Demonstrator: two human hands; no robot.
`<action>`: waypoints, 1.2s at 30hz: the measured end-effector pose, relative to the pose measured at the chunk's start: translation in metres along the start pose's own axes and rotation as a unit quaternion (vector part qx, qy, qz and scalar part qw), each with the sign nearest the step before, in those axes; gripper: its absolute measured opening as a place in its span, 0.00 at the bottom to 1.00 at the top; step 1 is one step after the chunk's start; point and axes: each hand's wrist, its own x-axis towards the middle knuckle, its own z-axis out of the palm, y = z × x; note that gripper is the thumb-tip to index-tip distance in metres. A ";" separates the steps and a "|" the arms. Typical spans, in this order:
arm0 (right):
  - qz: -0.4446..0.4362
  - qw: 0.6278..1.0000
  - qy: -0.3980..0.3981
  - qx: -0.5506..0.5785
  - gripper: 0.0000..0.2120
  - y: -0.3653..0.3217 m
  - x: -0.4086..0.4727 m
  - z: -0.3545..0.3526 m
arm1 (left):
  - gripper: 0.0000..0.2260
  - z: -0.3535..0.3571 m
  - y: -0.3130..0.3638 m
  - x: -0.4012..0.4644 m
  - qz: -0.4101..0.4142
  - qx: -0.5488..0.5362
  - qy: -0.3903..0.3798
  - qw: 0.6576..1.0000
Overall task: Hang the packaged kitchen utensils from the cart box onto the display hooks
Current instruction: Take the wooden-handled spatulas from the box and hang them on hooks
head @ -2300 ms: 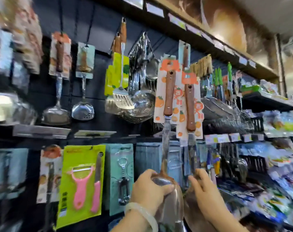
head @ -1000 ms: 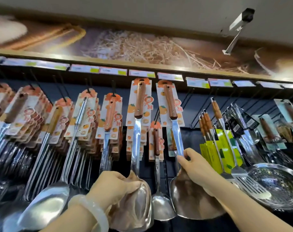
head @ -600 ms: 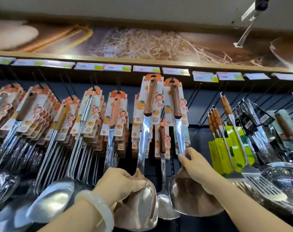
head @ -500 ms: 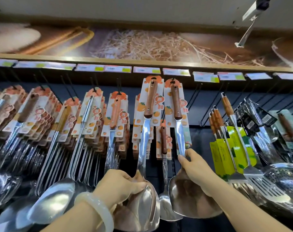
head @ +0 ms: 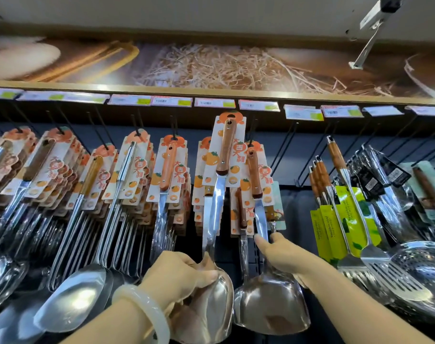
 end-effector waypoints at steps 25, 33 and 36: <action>-0.166 0.978 0.043 0.116 0.38 0.002 -0.007 -0.016 | 0.17 0.090 0.029 0.033 0.032 0.049 0.010 0.998; -0.165 0.980 0.027 0.104 0.38 0.018 0.006 -0.009 | 0.17 0.106 0.022 0.042 0.000 0.068 0.014 0.998; -0.167 0.979 0.036 0.106 0.38 0.021 0.013 -0.007 | 0.17 0.109 0.022 0.046 0.001 0.084 0.016 0.996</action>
